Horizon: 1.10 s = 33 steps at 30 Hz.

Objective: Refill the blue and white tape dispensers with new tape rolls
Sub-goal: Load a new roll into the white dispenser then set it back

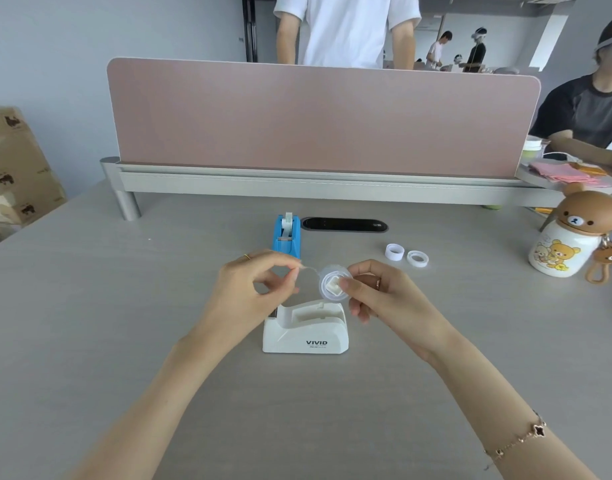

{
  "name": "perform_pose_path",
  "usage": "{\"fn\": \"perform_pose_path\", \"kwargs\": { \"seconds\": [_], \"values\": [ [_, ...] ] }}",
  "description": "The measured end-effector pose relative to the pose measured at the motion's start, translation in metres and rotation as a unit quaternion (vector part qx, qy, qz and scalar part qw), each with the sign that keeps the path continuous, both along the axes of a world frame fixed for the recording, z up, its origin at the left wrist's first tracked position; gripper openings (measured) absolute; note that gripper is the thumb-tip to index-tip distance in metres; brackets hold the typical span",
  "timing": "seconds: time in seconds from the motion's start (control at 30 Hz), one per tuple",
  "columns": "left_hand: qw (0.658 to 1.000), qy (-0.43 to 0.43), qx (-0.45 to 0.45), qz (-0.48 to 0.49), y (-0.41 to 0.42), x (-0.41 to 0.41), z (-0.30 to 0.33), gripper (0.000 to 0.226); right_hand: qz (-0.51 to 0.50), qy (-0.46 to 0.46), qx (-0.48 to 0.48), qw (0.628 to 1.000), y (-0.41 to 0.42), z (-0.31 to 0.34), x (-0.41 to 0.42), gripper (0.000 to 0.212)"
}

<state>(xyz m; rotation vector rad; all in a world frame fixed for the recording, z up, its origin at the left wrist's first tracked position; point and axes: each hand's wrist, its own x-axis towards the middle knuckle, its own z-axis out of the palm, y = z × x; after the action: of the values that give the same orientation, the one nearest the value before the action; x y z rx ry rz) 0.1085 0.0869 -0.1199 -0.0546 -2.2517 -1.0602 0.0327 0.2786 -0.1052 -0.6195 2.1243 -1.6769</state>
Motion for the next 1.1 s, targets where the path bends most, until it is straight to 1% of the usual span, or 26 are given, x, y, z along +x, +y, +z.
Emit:
{"fn": "perform_pose_path", "kwargs": {
  "seconds": [0.07, 0.17, 0.2, 0.27, 0.3, 0.33, 0.43, 0.5, 0.6, 0.73, 0.87, 1.0, 1.1],
  "values": [
    [0.995, -0.065, 0.067, -0.024, 0.004, 0.0, 0.0, 0.009, 0.008, -0.003, -0.021, 1.0, -0.001, -0.001, 0.001, 0.016],
    [0.983, -0.103, 0.148, -0.043, 0.007, -0.003, 0.003, 0.02, 0.019, -0.008, -0.045, 0.999, -0.003, -0.003, 0.002, 0.017],
    [0.972, -0.117, 0.198, -0.041, 0.008, -0.005, 0.005, 0.025, 0.024, -0.006, -0.045, 0.999, -0.003, -0.003, 0.003, 0.018],
    [0.933, -0.152, 0.324, -0.044, 0.011, -0.007, 0.011, 0.026, 0.028, 0.001, -0.04, 0.999, -0.004, -0.004, 0.003, 0.018],
    [0.917, -0.165, 0.36, -0.043, 0.012, -0.008, 0.013, 0.027, 0.028, 0.005, -0.037, 0.999, -0.004, -0.005, 0.003, 0.018],
    [0.916, -0.175, 0.36, -0.034, 0.011, -0.009, 0.013, 0.027, 0.026, 0.01, -0.033, 0.999, -0.005, -0.005, 0.003, 0.018],
    [0.94, -0.192, 0.282, 0.014, 0.01, -0.008, 0.008, 0.011, 0.021, 0.028, -0.02, 0.999, -0.007, -0.007, 0.003, 0.019],
    [0.944, -0.2, 0.26, 0.024, 0.008, -0.008, 0.006, 0.014, 0.014, 0.041, -0.013, 0.999, -0.008, -0.009, 0.004, 0.021],
    [0.945, -0.195, 0.261, 0.023, 0.004, -0.008, 0.008, 0.018, 0.001, 0.063, -0.006, 0.998, -0.009, -0.01, 0.003, 0.018],
    [0.95, -0.181, 0.255, 0.021, -0.001, -0.006, 0.011, 0.024, -0.007, 0.109, 0.033, 0.993, -0.007, -0.012, 0.001, 0.014],
    [0.948, -0.195, 0.251, 0.025, -0.003, -0.005, 0.011, 0.02, 0.003, 0.157, 0.082, 0.984, -0.004, -0.014, -0.002, 0.011],
    [0.938, -0.206, 0.275, 0.045, -0.013, -0.003, 0.013, 0.016, 0.014, 0.194, 0.098, 0.976, -0.003, -0.014, -0.002, 0.011],
    [0.93, -0.218, 0.293, 0.04, -0.022, -0.001, 0.016, 0.018, 0.022, 0.229, 0.106, 0.967, -0.002, -0.013, -0.001, 0.012]
  ]
}}
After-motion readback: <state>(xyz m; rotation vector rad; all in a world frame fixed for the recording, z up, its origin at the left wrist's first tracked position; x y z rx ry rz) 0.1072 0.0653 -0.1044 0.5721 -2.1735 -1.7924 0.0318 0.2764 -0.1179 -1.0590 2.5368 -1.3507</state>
